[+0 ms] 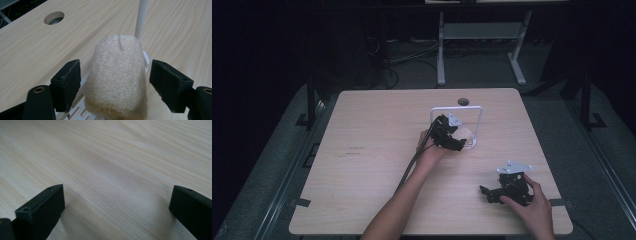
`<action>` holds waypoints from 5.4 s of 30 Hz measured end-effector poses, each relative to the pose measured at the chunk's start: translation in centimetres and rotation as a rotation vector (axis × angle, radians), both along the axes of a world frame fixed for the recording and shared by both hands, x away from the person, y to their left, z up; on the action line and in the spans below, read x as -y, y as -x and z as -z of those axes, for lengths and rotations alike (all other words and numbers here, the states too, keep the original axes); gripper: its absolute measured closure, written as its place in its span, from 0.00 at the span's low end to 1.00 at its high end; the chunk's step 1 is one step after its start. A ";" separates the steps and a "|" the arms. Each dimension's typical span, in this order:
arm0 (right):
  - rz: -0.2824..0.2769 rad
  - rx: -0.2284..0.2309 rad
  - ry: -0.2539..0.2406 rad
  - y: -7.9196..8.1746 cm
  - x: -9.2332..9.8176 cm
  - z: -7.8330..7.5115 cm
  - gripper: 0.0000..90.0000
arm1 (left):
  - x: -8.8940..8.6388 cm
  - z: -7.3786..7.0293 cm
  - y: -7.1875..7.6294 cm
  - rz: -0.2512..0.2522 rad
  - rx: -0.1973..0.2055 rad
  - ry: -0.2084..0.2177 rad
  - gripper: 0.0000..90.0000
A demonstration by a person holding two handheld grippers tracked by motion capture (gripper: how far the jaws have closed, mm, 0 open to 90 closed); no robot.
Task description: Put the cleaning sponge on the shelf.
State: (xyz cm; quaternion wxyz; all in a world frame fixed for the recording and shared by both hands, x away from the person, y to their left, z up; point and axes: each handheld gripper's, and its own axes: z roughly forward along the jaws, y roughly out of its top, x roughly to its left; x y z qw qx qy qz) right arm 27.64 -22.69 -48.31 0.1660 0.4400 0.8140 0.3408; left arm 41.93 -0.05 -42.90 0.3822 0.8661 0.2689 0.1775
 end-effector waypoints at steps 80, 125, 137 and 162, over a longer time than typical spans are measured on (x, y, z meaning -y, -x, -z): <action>0.002 -0.003 0.002 0.0 0.0 0.0 0.00 | -3.3 2.0 1.6 0.049 -0.194 -0.008 0.95; 0.002 -0.004 0.001 0.0 0.0 0.0 0.00 | -14.2 0.2 9.3 0.061 -0.109 -0.005 0.19; 0.002 -0.004 0.001 0.0 0.0 0.0 0.00 | -18.7 0.6 11.6 0.012 -0.077 0.016 0.19; 0.003 -0.003 0.001 0.0 0.0 0.0 0.00 | -24.6 2.6 14.2 -0.067 -0.071 -0.004 0.19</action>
